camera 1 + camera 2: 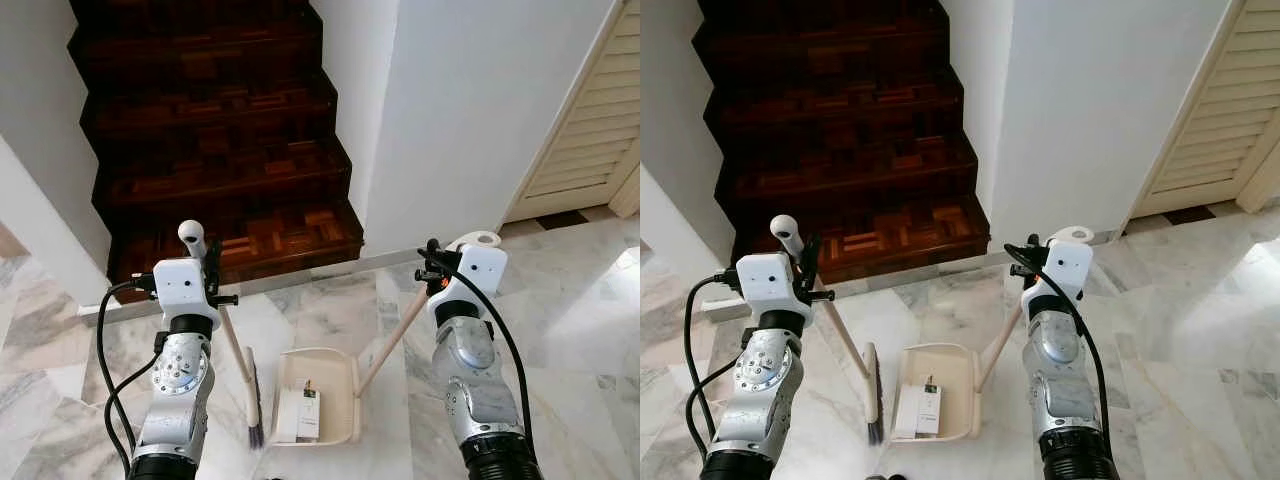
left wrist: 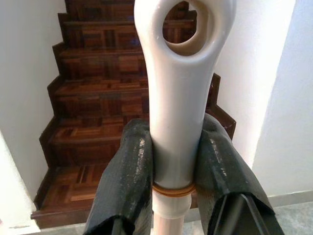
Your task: Sweep floor
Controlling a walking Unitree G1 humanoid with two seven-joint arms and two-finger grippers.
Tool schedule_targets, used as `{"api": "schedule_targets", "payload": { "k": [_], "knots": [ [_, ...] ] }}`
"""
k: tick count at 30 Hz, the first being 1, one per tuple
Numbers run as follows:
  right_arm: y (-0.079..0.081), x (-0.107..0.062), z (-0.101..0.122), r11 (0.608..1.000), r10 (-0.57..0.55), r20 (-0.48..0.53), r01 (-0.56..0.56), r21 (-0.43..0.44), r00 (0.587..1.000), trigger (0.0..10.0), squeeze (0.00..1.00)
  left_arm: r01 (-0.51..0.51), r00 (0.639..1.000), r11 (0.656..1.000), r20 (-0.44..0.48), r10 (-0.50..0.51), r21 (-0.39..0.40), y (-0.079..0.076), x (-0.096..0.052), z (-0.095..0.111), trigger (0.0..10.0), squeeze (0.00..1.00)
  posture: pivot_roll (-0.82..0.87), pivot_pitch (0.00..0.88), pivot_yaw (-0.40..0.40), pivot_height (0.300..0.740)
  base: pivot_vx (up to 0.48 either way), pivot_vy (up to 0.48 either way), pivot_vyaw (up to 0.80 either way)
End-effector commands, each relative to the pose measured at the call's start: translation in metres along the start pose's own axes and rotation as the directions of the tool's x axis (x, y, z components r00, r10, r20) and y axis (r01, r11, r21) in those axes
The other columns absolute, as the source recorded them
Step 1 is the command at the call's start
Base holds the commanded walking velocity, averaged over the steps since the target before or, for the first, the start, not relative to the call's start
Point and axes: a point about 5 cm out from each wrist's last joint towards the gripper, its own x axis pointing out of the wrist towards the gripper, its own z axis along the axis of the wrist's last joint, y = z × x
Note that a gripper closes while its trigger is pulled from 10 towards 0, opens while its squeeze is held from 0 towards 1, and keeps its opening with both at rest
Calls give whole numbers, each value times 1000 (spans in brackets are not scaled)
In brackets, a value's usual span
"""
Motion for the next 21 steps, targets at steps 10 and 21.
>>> {"api": "schedule_targets", "payload": {
  "k": [10, 21],
  "knots": [
    [4, 3, 11, 1000, 9, 61, -11, 30, 998, 10000, 0, 11, 998, 1000, 69, -10, -7, -1, 3, 15, 10000, 0, 82, 76, 29, 740, 0, 237, 327],
    [6, 2, 10, 999, 18, 56, -20, 30, 998, 10000, 0, 20, 998, 1000, 66, -19, -11, -3, 2, 14, 10000, 0, 81, 64, 30, 740, 0, 242, 0]
  ]
}}
